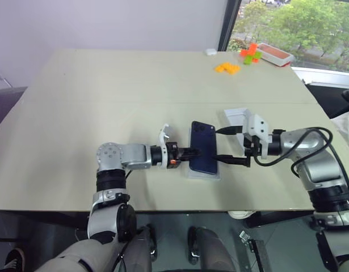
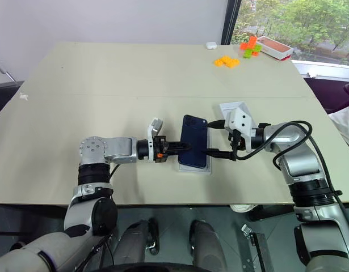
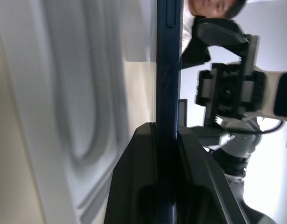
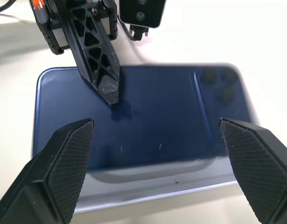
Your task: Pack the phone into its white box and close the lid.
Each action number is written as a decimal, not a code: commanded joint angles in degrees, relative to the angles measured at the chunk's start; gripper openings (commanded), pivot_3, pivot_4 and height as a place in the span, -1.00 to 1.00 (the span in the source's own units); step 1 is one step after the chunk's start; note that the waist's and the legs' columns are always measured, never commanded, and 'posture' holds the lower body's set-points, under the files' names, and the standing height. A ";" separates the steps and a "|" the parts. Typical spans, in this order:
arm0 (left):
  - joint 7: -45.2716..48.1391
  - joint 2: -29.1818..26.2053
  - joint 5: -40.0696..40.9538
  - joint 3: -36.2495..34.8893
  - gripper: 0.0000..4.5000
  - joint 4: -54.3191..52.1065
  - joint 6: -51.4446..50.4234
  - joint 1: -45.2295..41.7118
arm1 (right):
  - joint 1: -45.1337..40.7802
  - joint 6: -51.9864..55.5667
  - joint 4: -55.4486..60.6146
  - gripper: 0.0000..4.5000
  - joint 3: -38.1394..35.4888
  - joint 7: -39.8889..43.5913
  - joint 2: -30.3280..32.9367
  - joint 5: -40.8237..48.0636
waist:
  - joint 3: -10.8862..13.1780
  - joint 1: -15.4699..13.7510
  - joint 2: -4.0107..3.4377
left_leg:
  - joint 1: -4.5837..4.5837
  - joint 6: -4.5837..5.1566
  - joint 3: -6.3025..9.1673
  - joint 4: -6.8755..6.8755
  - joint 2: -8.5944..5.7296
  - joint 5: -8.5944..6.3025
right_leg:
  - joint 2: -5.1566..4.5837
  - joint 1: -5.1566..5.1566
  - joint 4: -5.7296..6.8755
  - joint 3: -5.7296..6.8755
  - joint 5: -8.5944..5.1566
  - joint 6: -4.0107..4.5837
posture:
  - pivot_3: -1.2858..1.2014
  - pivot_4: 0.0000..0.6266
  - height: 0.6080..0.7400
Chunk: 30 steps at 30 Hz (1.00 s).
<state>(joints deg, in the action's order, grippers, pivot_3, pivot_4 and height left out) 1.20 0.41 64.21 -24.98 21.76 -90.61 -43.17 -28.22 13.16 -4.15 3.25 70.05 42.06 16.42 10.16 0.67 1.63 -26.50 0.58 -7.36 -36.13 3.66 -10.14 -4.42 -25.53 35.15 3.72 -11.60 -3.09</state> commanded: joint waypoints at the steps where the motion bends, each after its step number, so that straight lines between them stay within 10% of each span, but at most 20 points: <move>1: 2.03 -0.25 0.56 -0.88 0.16 -1.52 0.60 -1.57 | -1.52 -1.39 -0.19 1.00 -0.58 -0.04 0.48 -0.35 | 0.00 0.00 0.00 | 0.00 0.00 0.00 0.00 0.00 0.00 | 0.00 0.00 0.00 0.00 0.00 0.00 | 0.03 -0.52 1.00; 5: 3.25 -0.82 0.38 -0.42 0.95 -3.24 0.01 -1.09 | -1.94 -1.84 -0.54 1.00 -0.35 0.17 0.51 -0.83 | 0.00 0.00 0.00 | 0.01 0.00 -0.01 -0.01 0.00 0.00 | 0.00 0.01 0.00 0.00 0.00 0.00 | 0.03 -0.52 1.00; 12: 9.81 -10.96 -3.16 5.26 0.95 -14.59 3.16 0.50 | -3.18 1.77 -0.97 1.00 -0.13 -0.66 -0.68 0.32 | 0.00 0.22 -0.01 | 0.03 0.00 0.00 0.00 0.02 0.00 | 0.01 0.02 0.03 0.01 0.00 0.01 | 0.03 -0.52 1.00; 21: 36.80 -30.04 -25.74 21.54 0.95 -29.59 43.80 10.80 | -8.41 14.54 -1.92 1.00 0.30 -7.12 -5.84 1.81 | -0.02 0.07 -0.12 | -0.01 -0.05 -0.21 0.21 0.16 0.00 | -0.26 -0.20 0.01 -0.06 0.03 0.08 | 0.03 -0.52 1.00; 30: 48.79 -31.92 -30.79 20.93 0.95 -28.56 62.83 19.72 | -9.78 16.02 -4.98 1.00 1.18 -11.42 -4.48 -2.97 | -0.02 0.02 -0.13 | -0.85 -0.01 -0.36 0.22 0.16 0.00 | -0.32 -1.10 -0.05 -0.15 0.06 0.12 | 0.03 -0.52 1.00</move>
<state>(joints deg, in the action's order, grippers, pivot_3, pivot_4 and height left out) 48.35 -31.34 32.29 -2.01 -5.64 -29.63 -23.77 -36.38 28.01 -8.78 5.32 60.40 36.40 14.50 10.14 0.69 1.50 -27.36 0.57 -7.71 -35.95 3.83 -10.14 -4.70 -26.63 35.11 3.57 -11.54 -2.97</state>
